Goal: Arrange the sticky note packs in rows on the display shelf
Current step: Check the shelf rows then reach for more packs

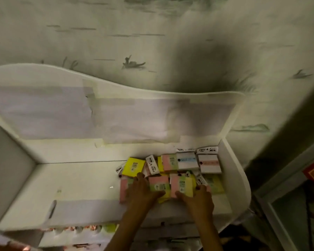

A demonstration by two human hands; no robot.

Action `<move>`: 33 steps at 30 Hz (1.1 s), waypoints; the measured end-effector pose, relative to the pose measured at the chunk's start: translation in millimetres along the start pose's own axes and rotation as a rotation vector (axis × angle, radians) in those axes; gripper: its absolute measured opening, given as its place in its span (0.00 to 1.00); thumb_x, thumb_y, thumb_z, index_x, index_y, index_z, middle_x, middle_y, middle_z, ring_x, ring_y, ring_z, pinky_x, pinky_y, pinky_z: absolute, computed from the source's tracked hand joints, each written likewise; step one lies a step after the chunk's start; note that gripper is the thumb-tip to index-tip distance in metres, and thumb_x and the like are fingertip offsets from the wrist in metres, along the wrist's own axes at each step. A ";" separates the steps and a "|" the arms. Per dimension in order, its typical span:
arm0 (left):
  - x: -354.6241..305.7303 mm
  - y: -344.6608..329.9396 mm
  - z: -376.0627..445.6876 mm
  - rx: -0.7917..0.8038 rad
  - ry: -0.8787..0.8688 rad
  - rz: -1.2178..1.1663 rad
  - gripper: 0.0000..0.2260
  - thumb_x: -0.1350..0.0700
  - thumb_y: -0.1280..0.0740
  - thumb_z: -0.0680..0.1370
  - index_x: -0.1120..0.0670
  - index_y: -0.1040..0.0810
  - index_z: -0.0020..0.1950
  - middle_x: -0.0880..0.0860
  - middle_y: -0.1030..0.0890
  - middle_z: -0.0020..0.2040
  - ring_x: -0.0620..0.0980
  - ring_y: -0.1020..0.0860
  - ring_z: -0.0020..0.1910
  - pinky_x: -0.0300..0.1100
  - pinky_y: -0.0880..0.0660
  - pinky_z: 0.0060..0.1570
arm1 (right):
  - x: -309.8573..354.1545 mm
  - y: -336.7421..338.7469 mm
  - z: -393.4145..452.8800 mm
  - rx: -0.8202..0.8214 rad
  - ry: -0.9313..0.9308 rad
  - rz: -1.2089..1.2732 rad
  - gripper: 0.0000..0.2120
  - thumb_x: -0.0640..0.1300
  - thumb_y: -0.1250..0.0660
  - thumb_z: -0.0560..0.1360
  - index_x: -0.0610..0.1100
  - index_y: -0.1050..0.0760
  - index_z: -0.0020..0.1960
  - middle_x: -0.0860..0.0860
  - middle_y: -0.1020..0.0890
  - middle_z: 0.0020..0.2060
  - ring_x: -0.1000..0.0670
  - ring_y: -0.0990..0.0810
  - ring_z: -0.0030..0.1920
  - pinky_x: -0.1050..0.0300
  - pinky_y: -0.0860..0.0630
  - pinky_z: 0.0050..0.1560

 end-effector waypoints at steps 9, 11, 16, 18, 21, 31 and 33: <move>3.2 -12.2 -2.7 -0.095 -0.053 0.010 0.36 0.37 0.26 0.65 0.43 0.36 0.68 0.52 0.30 0.63 0.54 0.28 0.62 0.54 0.26 0.59 | -12.2 14.5 9.8 -0.053 0.011 0.206 0.25 0.50 0.19 0.63 0.45 0.24 0.56 0.47 0.18 0.53 0.45 0.20 0.52 0.51 0.23 0.54; 0.0 -9.9 -2.3 -0.118 -0.058 -0.006 0.36 0.39 0.24 0.64 0.45 0.35 0.67 0.51 0.30 0.60 0.53 0.27 0.60 0.52 0.25 0.57 | -17.8 19.4 11.9 -0.056 -0.017 0.286 0.23 0.46 0.21 0.66 0.43 0.26 0.56 0.46 0.18 0.53 0.44 0.20 0.53 0.52 0.24 0.53; -2.1 -6.2 -5.6 -0.125 -0.089 -0.218 0.29 0.48 0.19 0.64 0.47 0.33 0.57 0.43 0.23 0.49 0.47 0.21 0.49 0.43 0.21 0.44 | -24.6 22.0 15.4 -0.026 -0.041 0.444 0.24 0.42 0.22 0.67 0.43 0.27 0.59 0.44 0.19 0.55 0.43 0.20 0.54 0.43 0.21 0.56; 0.1 -4.4 -9.9 -0.110 -0.101 -0.334 0.23 0.51 0.21 0.68 0.46 0.33 0.53 0.42 0.21 0.45 0.44 0.18 0.46 0.41 0.19 0.41 | -24.3 21.6 16.7 0.000 -0.031 0.499 0.24 0.41 0.21 0.66 0.42 0.27 0.59 0.44 0.19 0.55 0.42 0.19 0.54 0.42 0.21 0.56; 12.6 8.1 -17.5 -0.135 -0.077 -0.522 0.18 0.55 0.22 0.69 0.47 0.27 0.53 0.46 0.19 0.44 0.45 0.19 0.43 0.34 0.22 0.38 | -17.7 15.7 16.8 0.070 -0.005 0.629 0.26 0.39 0.21 0.65 0.41 0.25 0.61 0.44 0.18 0.54 0.43 0.19 0.52 0.41 0.19 0.53; 118.6 79.1 -70.0 -0.172 0.158 -1.223 0.16 0.62 0.26 0.66 0.60 0.25 0.52 0.61 0.16 0.45 0.55 0.18 0.42 0.53 0.20 0.47 | 56.4 -61.0 -37.3 0.473 0.165 0.671 0.18 0.27 0.23 0.64 0.40 0.24 0.48 0.38 0.18 0.45 0.40 0.18 0.42 0.55 0.19 0.30; 146.7 94.8 -84.0 -0.189 0.184 -1.259 0.20 0.61 0.26 0.64 0.62 0.26 0.53 0.62 0.17 0.49 0.58 0.17 0.47 0.57 0.22 0.52 | 78.2 -83.9 -61.0 0.501 0.245 0.656 0.18 0.25 0.25 0.64 0.41 0.24 0.47 0.38 0.18 0.45 0.40 0.18 0.40 0.56 0.20 0.28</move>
Point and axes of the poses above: each hand's wrist, its own z-axis towards the middle knuckle, its own y-axis out of the back of the hand, x = y × z, the point moved 9 cm from there along z, towards the middle knuckle
